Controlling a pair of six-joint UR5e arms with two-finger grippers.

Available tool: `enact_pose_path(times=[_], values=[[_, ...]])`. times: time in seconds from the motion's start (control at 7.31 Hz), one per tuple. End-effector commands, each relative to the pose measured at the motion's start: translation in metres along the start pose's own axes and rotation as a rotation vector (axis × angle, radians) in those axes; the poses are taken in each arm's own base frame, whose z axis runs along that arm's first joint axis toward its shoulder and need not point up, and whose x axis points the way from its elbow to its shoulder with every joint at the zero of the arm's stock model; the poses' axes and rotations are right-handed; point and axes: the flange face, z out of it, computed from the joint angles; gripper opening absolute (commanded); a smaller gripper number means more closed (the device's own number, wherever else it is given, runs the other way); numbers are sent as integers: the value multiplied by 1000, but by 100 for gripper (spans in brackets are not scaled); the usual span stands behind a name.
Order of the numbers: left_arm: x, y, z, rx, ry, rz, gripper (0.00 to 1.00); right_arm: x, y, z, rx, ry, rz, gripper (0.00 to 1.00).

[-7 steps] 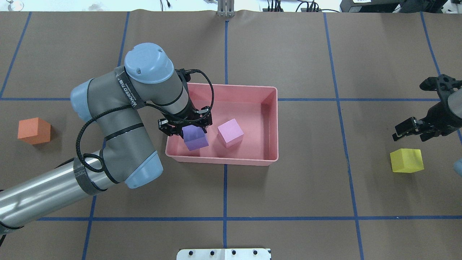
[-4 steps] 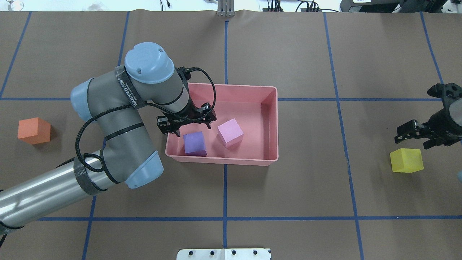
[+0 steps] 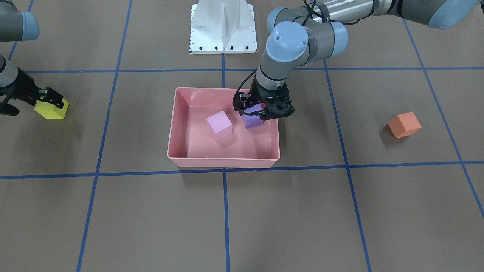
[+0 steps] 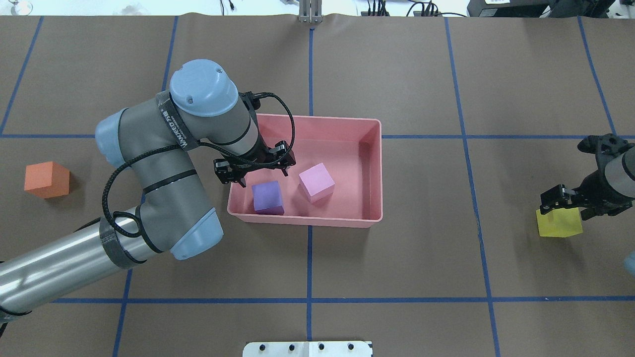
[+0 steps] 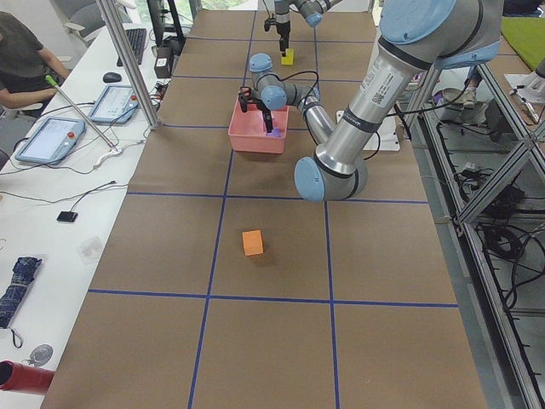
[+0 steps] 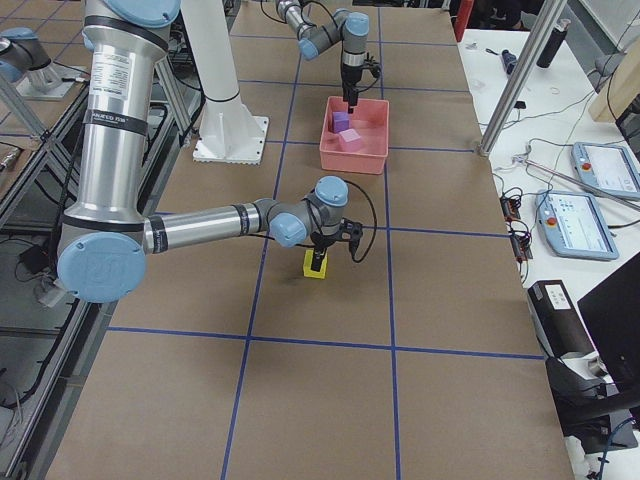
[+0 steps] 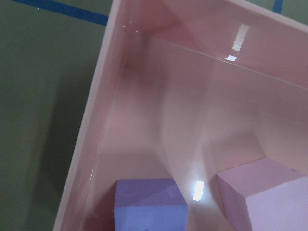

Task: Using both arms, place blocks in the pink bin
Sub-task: 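Grasp the yellow cube with the right gripper while the left gripper withdraws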

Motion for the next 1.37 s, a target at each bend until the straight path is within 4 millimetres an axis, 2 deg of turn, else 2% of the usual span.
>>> enact_pose_path(times=[0.0, 0.14, 0.27, 0.41, 0.55, 0.68, 0.82, 0.96, 1.09, 1.23], values=[[0, 0, -1, 3, 1, 1, 100, -4, 7, 14, -16, 20, -24, 99], [1, 0, -1, 3, 3, 2, 100, 0, 7, 20, -14, 36, -29, 94], [3, -1, -6, 8, 10, 4, 100, 1, 7, 20, -13, 37, -27, 40], [6, -3, -28, 27, 44, 12, 100, 1, 6, 19, -12, 34, -29, 0], [-2, -18, -63, 60, 83, 16, 100, -4, 7, 10, -8, 11, -36, 0], [-33, -25, -75, 62, 83, 80, 100, -15, 2, -19, 22, -36, -22, 0], [-89, -39, -89, 73, 66, 197, 100, -36, -6, -65, 34, -112, 2, 0], [-151, -60, -95, 76, 31, 246, 100, -83, -49, -139, 42, -183, 74, 0], [-205, -83, -106, 43, 19, 291, 100, -158, -68, -195, 34, -187, 131, 0], [-252, -104, -120, 27, 15, 301, 100, -239, -61, -223, 30, -195, 171, 0]])
